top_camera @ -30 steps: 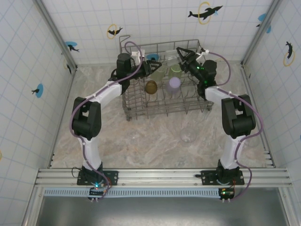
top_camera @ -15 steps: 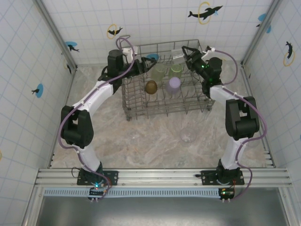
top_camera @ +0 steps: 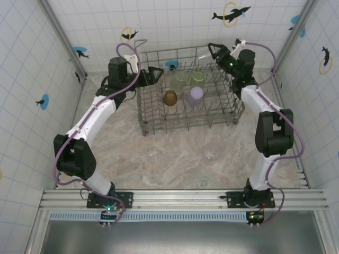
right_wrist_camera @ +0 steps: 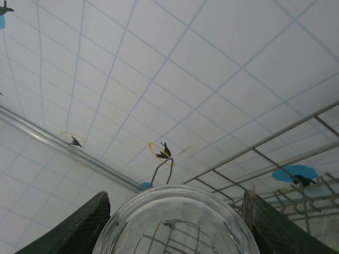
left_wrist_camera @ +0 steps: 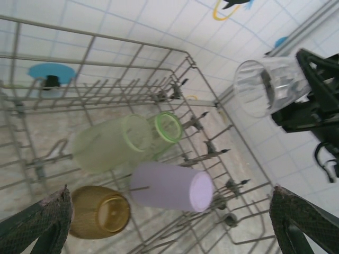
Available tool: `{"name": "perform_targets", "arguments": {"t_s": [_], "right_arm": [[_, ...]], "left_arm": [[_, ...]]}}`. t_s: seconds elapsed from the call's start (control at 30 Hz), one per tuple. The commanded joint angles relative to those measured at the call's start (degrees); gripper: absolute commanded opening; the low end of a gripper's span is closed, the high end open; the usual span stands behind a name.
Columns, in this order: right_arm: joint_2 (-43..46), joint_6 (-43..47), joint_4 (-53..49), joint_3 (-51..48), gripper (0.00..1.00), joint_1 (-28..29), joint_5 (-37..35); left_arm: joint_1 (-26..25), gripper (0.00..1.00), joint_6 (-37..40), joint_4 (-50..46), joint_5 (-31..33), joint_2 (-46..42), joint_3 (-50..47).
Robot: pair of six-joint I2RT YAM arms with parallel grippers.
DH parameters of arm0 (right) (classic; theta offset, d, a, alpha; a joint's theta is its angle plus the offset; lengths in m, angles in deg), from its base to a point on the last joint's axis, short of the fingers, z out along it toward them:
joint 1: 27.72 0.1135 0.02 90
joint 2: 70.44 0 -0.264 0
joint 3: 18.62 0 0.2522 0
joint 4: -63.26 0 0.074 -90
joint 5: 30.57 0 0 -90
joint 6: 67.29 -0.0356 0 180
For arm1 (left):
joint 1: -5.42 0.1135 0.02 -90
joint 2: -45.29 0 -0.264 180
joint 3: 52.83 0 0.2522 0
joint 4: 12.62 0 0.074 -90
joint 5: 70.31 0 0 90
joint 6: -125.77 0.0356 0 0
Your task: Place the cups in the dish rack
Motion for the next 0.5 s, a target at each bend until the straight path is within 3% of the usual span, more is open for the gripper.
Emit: {"name": "perform_targets", "arguments": {"t_s": [0.0, 0.2, 0.47], "right_arm": [[-1.8, 12.2, -11.2, 5.2, 0.35, 0.5, -6.1], [-3.9, 23.9, -21.7, 11.2, 0.35, 1.7, -13.2], [-7.1, 34.7, -33.9, 18.6, 0.34, 4.0, -23.6]], "left_arm": [[0.2, 0.97, 6.2, -5.4, 7.1, -2.0, -0.8], [0.3, 0.97, 9.5, -6.7, 15.2, -3.9, -3.6], [0.5, 0.97, 8.9, -5.5, 18.6, -4.8, -6.2]]}}
